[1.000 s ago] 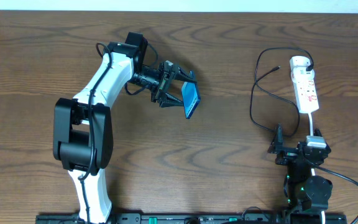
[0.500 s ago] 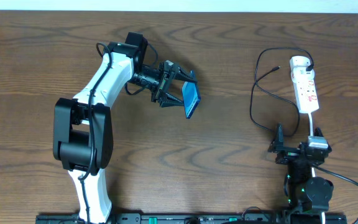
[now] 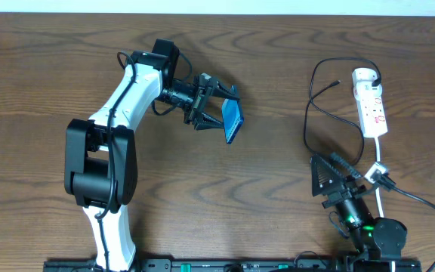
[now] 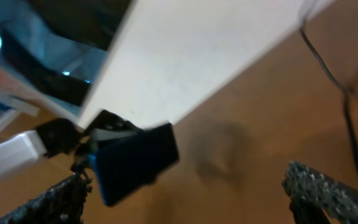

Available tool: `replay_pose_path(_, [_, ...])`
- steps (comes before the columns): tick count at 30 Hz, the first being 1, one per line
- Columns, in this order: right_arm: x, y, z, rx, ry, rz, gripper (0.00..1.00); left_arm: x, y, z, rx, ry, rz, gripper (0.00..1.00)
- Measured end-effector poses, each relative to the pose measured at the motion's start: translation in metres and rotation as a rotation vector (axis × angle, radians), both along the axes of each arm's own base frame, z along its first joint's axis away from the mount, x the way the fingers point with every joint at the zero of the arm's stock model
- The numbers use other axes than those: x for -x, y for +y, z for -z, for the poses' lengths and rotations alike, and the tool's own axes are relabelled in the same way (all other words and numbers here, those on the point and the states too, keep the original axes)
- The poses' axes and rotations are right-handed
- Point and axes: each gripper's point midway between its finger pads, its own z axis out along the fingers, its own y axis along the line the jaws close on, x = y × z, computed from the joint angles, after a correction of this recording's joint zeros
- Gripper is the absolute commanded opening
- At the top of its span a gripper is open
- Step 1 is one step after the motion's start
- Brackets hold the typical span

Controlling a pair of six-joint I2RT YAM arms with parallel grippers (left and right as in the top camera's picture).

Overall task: Plug charger to phone and switch on socket
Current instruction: 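Lift the phone with the left gripper and tilt it upright, then move the right gripper to the phone and grasp its edge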

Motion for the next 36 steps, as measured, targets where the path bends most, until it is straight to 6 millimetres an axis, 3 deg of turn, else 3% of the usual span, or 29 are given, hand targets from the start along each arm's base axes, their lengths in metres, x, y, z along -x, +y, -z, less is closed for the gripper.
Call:
replay_pose_path(7, [0.003,0.004,-0.007,0.123,0.026,-0.020,0.99,0.000,0.000,0.000,0.000,0.000,0.000,0.69])
replay_pose_path(17, [-0.012,0.008,-0.078,0.224,0.319,-0.077,0.99,0.000,0.000,0.000,0.002,-0.003,0.001,0.70])
replay_pose_path(23, [-0.033,0.040,-0.120,0.238,0.353,-0.227,0.99,0.000,0.000,0.000,0.001,-0.003,0.001,0.70])
replay_pose_path(31, [-0.057,0.061,-0.120,0.245,0.323,-0.298,0.99,0.000,0.000,0.000,0.001,-0.003,0.001,0.69])
replay_pose_path(36, [-0.051,0.102,-0.088,0.322,0.450,-0.342,0.99,0.000,0.000,0.000,0.001,-0.003,0.001,0.70])
